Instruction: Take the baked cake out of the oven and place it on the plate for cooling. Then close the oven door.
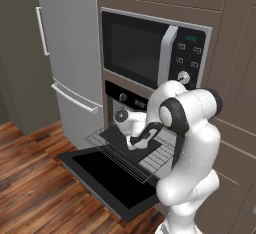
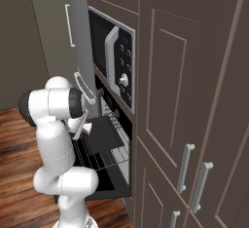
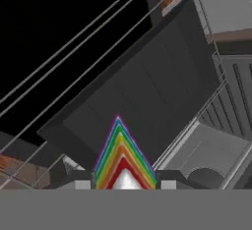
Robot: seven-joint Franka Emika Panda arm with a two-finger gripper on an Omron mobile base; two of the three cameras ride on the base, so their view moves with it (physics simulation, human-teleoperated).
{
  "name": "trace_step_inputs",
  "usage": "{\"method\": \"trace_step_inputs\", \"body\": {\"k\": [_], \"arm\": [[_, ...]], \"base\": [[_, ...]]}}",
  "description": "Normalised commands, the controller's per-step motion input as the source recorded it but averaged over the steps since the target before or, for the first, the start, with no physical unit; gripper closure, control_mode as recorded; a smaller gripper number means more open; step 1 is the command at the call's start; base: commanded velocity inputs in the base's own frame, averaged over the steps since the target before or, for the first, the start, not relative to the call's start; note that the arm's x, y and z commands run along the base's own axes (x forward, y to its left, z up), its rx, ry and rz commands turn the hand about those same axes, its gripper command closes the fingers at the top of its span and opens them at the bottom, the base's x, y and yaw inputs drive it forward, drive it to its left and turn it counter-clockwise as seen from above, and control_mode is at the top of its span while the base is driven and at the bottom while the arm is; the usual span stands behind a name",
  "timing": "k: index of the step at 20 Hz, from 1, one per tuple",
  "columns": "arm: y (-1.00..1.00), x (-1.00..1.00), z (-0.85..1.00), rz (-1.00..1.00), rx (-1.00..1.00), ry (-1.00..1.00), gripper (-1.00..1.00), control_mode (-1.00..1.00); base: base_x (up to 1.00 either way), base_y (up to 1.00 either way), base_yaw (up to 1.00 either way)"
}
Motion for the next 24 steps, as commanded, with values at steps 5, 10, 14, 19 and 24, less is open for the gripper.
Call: {"method": "trace_step_inputs", "body": {"k": [5, 10, 14, 19, 24], "arm": [[0.42, -0.54, 1.0, 0.0, 0.22, -0.08, 1.0, -1.0], [0.56, -0.19, 1.0, -0.04, 0.19, 0.0, 1.0, -1.0], [0.49, 0.0, 1.0, -0.11, 0.1, 0.02, 1.0, -1.0], [0.38, -0.02, 1.0, -0.15, 0.04, 0.12, 1.0, -1.0], [0.15, -0.22, 1.0, -0.2, 0.04, 0.27, 1.0, -1.0]], "base": [[0.0, 0.0, 0.0], [0.0, 0.0, 0.0], [0.0, 0.0, 0.0], [0.0, 0.0, 0.0], [0.0, 0.0, 0.0]]}}
